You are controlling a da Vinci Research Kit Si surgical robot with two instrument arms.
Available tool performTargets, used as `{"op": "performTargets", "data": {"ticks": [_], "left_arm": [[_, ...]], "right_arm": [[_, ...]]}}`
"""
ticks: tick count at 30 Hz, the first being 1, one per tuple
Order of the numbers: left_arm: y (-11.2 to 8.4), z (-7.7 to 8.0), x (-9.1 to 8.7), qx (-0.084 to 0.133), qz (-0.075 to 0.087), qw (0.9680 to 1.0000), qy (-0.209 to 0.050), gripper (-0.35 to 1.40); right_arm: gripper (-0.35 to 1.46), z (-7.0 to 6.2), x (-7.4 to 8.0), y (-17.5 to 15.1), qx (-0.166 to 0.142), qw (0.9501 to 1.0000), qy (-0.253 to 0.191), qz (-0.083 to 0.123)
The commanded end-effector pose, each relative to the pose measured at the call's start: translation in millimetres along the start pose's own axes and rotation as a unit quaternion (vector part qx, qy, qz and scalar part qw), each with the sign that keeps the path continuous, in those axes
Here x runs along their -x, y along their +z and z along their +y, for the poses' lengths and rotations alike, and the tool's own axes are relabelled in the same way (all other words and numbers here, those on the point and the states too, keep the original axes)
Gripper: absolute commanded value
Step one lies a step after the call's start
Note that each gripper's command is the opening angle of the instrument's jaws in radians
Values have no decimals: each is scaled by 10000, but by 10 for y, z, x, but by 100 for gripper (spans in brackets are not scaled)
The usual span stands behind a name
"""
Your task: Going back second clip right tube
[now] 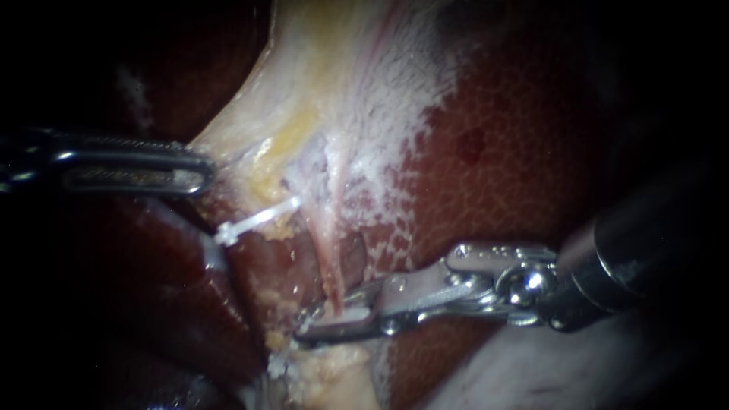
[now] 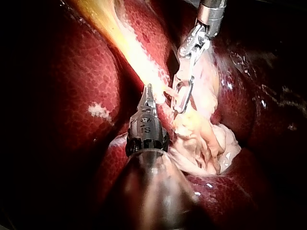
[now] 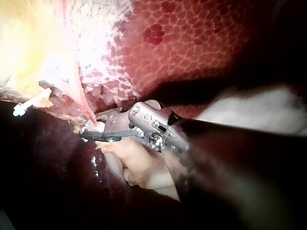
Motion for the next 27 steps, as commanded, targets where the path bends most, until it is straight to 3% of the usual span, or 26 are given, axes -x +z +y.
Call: {"op": "performTargets", "data": {"ticks": [1,9,12,15,22,27], "left_arm": [[0,0,0,-4,0,10000,0,-35],[0,0,0,-4,0,10000,0,-35],[0,0,0,-5,0,10000,0,-35],[0,0,0,10,-2,10000,0,-35],[-1,0,0,9,-1,10000,1,-35],[-1,0,-1,10,-2,10000,1,-35]], "right_arm": [[-35,-1,0,0,-5,10000,8,-1],[-35,-1,-1,1,-29,10000,-51,38],[11,-1,-2,3,-112,9995,-225,216],[41,0,-5,8,-154,9980,-482,367],[55,-2,-8,16,-125,9924,-1156,407],[60,1,-9,18,172,9864,-1545,539]]}}
